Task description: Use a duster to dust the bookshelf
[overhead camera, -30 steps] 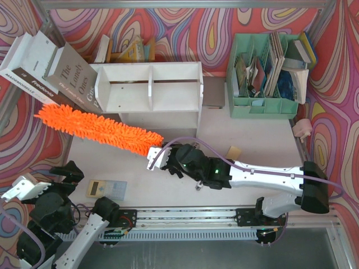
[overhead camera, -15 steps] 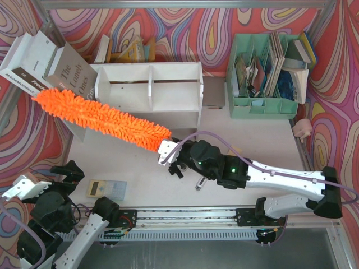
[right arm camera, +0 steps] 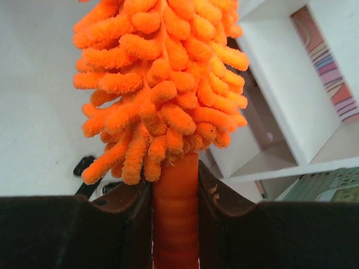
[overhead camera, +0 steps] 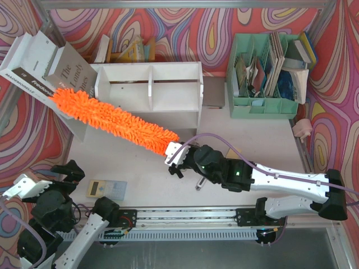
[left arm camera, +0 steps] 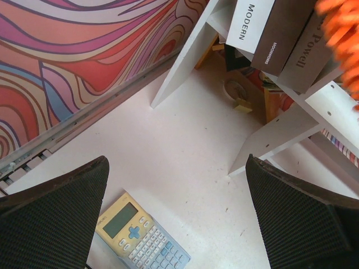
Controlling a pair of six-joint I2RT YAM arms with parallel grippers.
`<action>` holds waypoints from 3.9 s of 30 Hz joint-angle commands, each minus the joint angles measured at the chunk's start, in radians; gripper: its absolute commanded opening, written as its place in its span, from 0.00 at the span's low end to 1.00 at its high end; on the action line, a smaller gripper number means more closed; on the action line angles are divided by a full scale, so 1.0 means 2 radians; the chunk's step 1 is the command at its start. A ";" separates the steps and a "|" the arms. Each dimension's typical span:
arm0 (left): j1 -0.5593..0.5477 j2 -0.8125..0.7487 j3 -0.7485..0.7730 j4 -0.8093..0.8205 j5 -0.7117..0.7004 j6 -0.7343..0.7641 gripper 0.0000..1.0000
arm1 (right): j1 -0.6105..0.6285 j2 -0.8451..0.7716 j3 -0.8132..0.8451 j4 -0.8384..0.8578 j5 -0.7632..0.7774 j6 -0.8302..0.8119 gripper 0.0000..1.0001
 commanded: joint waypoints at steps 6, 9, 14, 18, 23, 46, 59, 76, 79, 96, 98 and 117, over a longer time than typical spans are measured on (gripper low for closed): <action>0.002 0.011 -0.005 0.007 0.000 0.010 0.98 | -0.001 -0.039 -0.043 -0.062 0.043 0.084 0.00; 0.002 0.011 -0.005 0.007 0.000 0.010 0.98 | 0.000 -0.042 -0.039 -0.058 0.043 0.080 0.00; 0.001 0.009 -0.005 0.006 0.000 0.009 0.98 | -0.001 -0.043 0.008 -0.038 0.031 0.050 0.00; 0.001 0.009 -0.004 0.005 0.000 0.008 0.98 | -0.001 -0.034 0.046 -0.026 0.008 0.034 0.00; 0.002 0.005 -0.005 0.004 0.000 0.006 0.98 | -0.001 -0.019 0.044 -0.012 0.008 0.026 0.00; 0.002 0.008 -0.006 0.007 0.000 0.010 0.98 | 0.004 -0.052 0.001 -0.082 0.025 0.095 0.00; 0.001 0.010 -0.005 0.006 -0.001 0.009 0.98 | 0.014 -0.001 0.084 0.014 0.020 0.018 0.00; 0.002 0.013 -0.006 0.008 -0.001 0.011 0.98 | 0.014 -0.013 0.003 -0.028 0.030 0.094 0.00; 0.001 0.014 -0.006 0.007 -0.001 0.011 0.98 | 0.014 -0.014 0.012 -0.016 0.027 0.088 0.00; 0.002 0.009 -0.007 0.007 0.001 0.011 0.98 | 0.041 0.068 0.152 0.070 0.000 0.046 0.00; 0.002 0.008 -0.007 0.008 0.001 0.011 0.98 | 0.038 0.096 0.184 0.063 0.020 0.017 0.00; 0.002 -0.004 -0.008 0.010 0.004 0.012 0.98 | -0.028 0.262 0.420 -0.011 -0.039 -0.028 0.00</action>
